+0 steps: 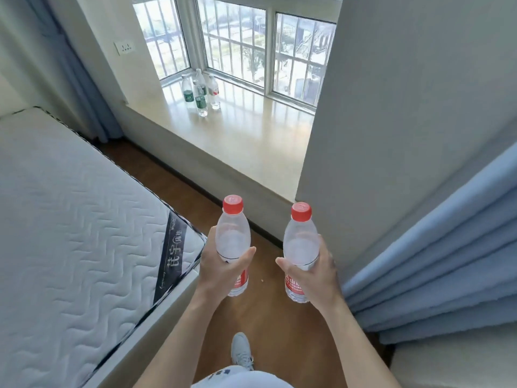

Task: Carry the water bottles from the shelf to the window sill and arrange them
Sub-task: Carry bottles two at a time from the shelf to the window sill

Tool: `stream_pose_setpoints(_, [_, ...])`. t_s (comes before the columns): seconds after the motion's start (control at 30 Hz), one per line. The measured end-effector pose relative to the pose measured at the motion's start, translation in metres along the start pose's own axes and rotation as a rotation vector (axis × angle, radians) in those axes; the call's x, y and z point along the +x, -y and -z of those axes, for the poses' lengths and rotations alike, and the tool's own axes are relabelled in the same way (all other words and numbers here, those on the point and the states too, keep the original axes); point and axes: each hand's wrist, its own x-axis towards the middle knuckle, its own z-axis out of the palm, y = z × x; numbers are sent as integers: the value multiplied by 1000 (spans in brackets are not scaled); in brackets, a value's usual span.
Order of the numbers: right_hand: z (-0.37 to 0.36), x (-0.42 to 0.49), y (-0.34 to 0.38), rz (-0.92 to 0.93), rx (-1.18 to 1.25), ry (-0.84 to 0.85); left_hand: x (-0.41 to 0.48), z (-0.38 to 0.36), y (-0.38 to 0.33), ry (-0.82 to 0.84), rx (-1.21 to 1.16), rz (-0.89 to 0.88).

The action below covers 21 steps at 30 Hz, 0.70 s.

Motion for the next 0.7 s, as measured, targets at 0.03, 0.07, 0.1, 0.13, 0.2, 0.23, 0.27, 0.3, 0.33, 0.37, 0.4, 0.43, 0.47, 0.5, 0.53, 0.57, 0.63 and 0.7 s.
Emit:
stream_pose_setpoints(0.03, [-9,16,4,2,-12,2,17,3,2,-7,-13,3])
stream_pose_setpoints(0.07, [-19,32,7,-1,-20,7,34,7,5,-12,-19,4])
stream_pose_setpoints(0.1, [-30,48,10,-10,-20,11,52,10,8,-13,-20,6])
stream_pose_setpoints(0.13, [-41,63,13,-19,-18,11,69,14,11,-13,-21,10])
stream_pose_setpoints(0.2, [-63,91,20,-11,-19,10,101,24,15,-21,-23,3])
stream_pose_setpoints(0.23, [-74,103,23,-1,-21,15,115,30,17,-30,-17,-8])
stream_pose_setpoints(0.27, [-84,114,26,6,-19,26,128,35,18,-40,-10,-17])
stream_pose_setpoints(0.3, [-94,124,27,7,-15,44,140,41,20,-53,-11,-16])
stream_pose_setpoints(0.33, [-103,132,28,1,-12,68,151,47,22,-68,-20,-4])
stream_pose_setpoints(0.37, [-111,139,28,-8,-9,94,160,52,25,-87,-28,11])
stream_pose_setpoints(0.4, [-119,146,27,-15,-10,119,169,57,28,-106,-29,23])
stream_pose_setpoints(0.43, [-127,154,26,-19,-14,138,178,61,32,-121,-27,31])
stream_pose_setpoints(0.47, [-134,161,26,-21,-21,151,186,64,35,-130,-28,38])
stream_pose_setpoints(0.5, [-141,170,27,-17,-30,159,194,66,38,-136,-31,44])
stream_pose_setpoints(0.53, [-148,178,27,-7,-40,168,202,69,41,-143,-33,50])
stream_pose_setpoints(0.57, [-156,188,27,4,-49,182,210,71,44,-152,-29,53])
stream_pose_setpoints(0.63, [-171,209,27,6,-46,219,227,76,49,-170,-11,64])
stream_pose_setpoints(0.7, [-187,233,28,13,-41,247,246,82,57,-200,1,83])
